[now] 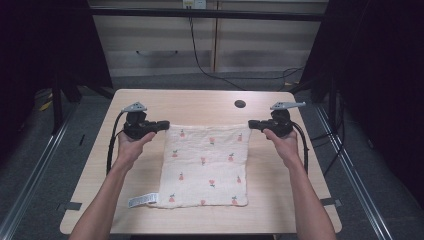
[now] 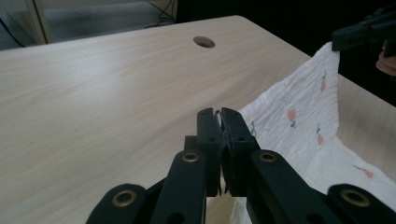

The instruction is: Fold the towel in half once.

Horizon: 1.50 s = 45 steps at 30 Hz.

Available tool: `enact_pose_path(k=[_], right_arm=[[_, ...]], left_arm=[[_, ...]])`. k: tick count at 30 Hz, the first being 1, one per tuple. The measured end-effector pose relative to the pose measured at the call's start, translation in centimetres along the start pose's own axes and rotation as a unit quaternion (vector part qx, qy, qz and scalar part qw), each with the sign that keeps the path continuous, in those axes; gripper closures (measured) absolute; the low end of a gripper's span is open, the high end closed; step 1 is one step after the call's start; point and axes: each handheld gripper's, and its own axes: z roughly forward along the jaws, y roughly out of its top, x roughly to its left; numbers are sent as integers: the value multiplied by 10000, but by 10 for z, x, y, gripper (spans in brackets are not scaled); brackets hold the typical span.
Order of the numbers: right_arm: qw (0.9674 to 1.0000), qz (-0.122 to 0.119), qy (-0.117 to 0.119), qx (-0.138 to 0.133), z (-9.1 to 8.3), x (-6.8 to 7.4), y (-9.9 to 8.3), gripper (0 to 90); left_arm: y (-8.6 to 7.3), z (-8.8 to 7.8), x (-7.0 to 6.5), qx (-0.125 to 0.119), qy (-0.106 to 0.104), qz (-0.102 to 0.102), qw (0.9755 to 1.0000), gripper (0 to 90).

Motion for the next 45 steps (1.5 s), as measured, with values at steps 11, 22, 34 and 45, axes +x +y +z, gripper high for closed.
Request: enact_pose_path(k=[11, 22, 34, 45], right_arm=[[9999, -15, 126, -90, 1, 4, -5, 896], [9989, -268, 341, -196, -7, 21, -17, 896], [9976, -431, 477, -258, -26, 44, -36, 896], [9968, -529, 538, -280, -41, 60, -52, 896]], left_arm=[[-4, 1, 3, 83, 106, 78, 9999, 872], [-18, -13, -7, 46, 12, 176, 9998, 872], [-38, -33, -25, 21, -48, 383, 9993, 872], [-49, -44, -38, 43, -17, 485, 9988, 872]])
